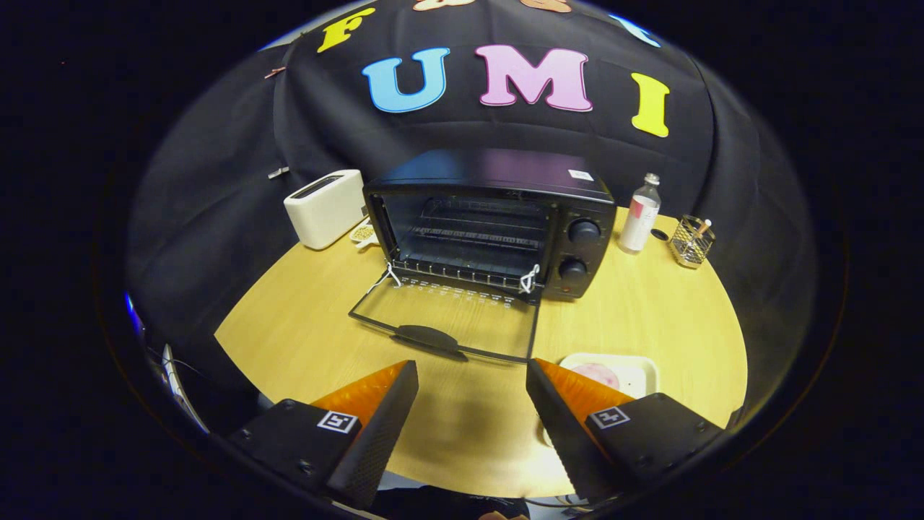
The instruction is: Open the toaster oven, put the food inside, and close the toaster oven door.
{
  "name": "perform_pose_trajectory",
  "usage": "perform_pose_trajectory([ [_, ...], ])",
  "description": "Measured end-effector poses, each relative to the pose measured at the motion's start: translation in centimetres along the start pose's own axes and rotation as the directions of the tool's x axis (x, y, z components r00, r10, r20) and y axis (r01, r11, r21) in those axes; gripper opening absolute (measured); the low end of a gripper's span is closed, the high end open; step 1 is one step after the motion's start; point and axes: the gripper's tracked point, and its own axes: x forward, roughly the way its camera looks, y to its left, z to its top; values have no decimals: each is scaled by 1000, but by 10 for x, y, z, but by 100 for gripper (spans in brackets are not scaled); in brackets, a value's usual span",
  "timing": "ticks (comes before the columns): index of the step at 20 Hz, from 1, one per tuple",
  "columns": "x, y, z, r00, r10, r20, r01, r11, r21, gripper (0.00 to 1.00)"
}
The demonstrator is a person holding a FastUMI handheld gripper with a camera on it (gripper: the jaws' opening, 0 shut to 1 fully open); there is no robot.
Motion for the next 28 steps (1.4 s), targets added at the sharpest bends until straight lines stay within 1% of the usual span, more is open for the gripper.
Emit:
perform_pose_trajectory([
  [4,-14,-42,3,1000,0,-12,0,999,46,100],
  [11,-23,-121,-9,998,-13,-54,24,980,197,100],
  [17,-14,-176,-46,993,-1,-117,33,962,270,100],
  [20,-7,-205,-71,987,-18,-157,64,954,293,100],
  [24,12,-214,-105,975,27,-219,56,929,365,100],
  [28,30,-209,-126,962,87,-258,39,893,448,100],
])
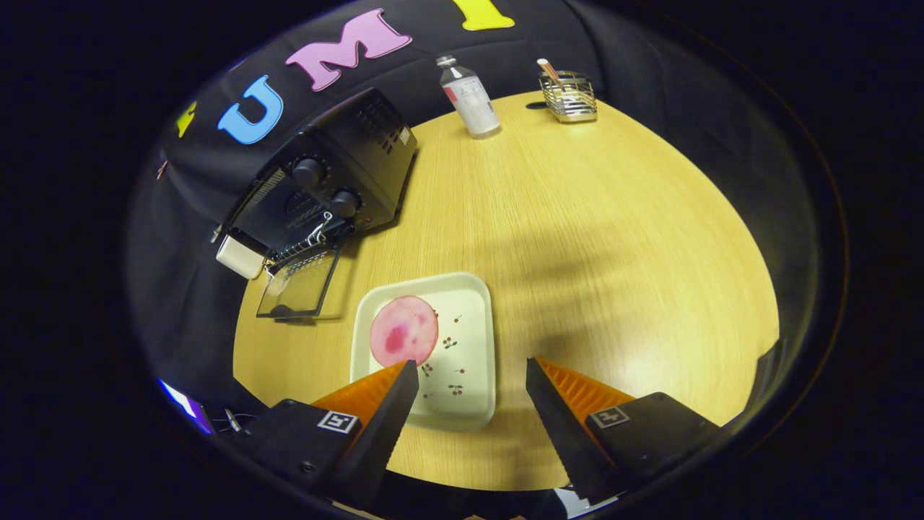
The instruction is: Open the toaster oven, put the food inside, and close the toaster oven door.
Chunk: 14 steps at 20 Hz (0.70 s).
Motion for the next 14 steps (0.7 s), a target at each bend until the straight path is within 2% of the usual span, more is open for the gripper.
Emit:
perform_pose_trajectory([
  [5,10,20,-8,998,44,-37,-45,999,-30,100],
  [7,13,21,-14,997,41,-62,-44,997,-60,94],
  [8,14,21,-16,997,33,-68,-38,997,-68,88],
  [9,16,21,-17,997,30,-78,-36,997,-73,76],
  [12,19,15,-16,996,-10,-88,3,997,-83,58],
  [14,21,9,-15,994,-38,-100,31,997,-66,36],
])
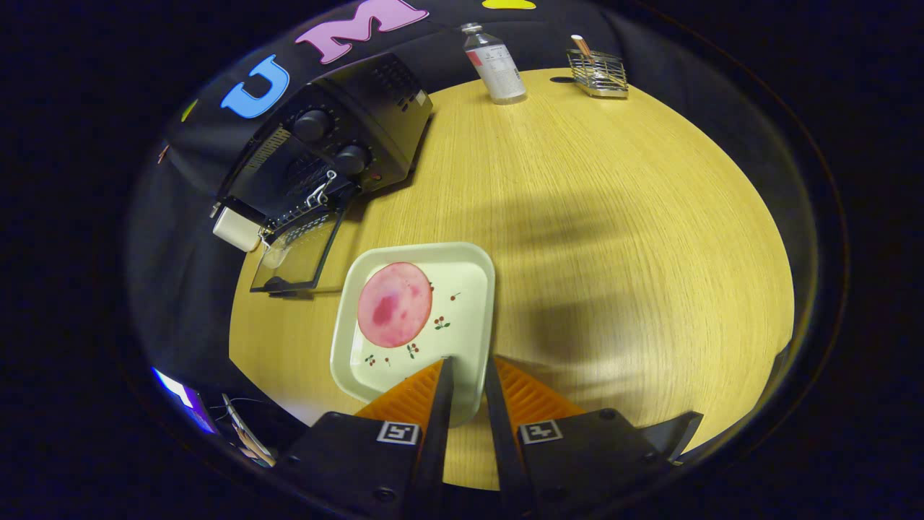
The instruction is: Open the toaster oven, put the food inside, and close the toaster oven door.
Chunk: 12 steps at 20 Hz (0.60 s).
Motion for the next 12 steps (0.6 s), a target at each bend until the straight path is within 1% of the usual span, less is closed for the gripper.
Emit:
perform_pose_trajectory([
  [3,2,-4,1,999,-32,-23,33,999,16,14],
  [5,3,-6,2,998,-61,-33,61,998,2,13],
  [9,3,-3,2,996,-78,-41,76,996,-49,11],
  [12,4,-3,3,996,-73,-42,71,997,-44,9],
])
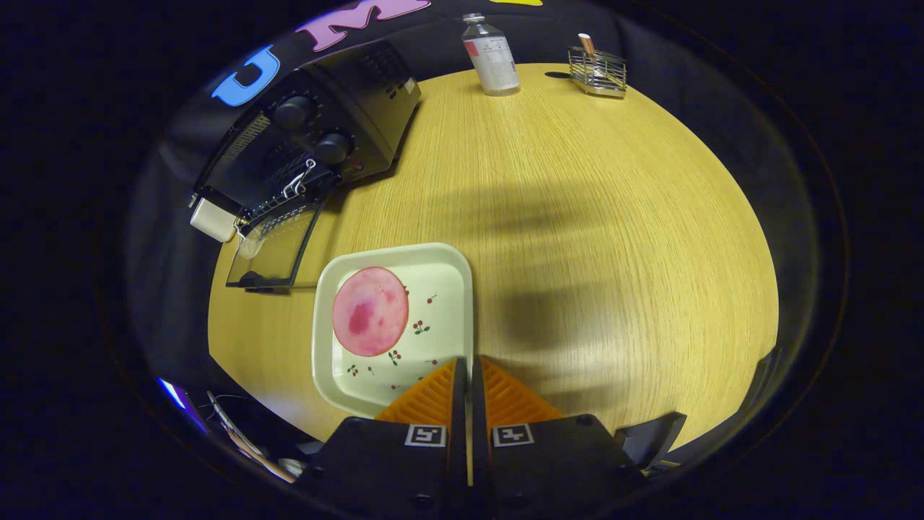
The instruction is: Open the toaster oven, put the food inside, and close the toaster oven door.
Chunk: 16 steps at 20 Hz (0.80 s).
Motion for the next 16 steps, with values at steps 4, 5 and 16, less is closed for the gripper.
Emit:
perform_pose_trajectory([
  [4,1,1,3,999,42,5,-42,999,34,6],
  [5,0,0,0,999,52,4,-53,998,46,6],
  [16,-27,26,24,978,191,85,-206,945,254,6],
])
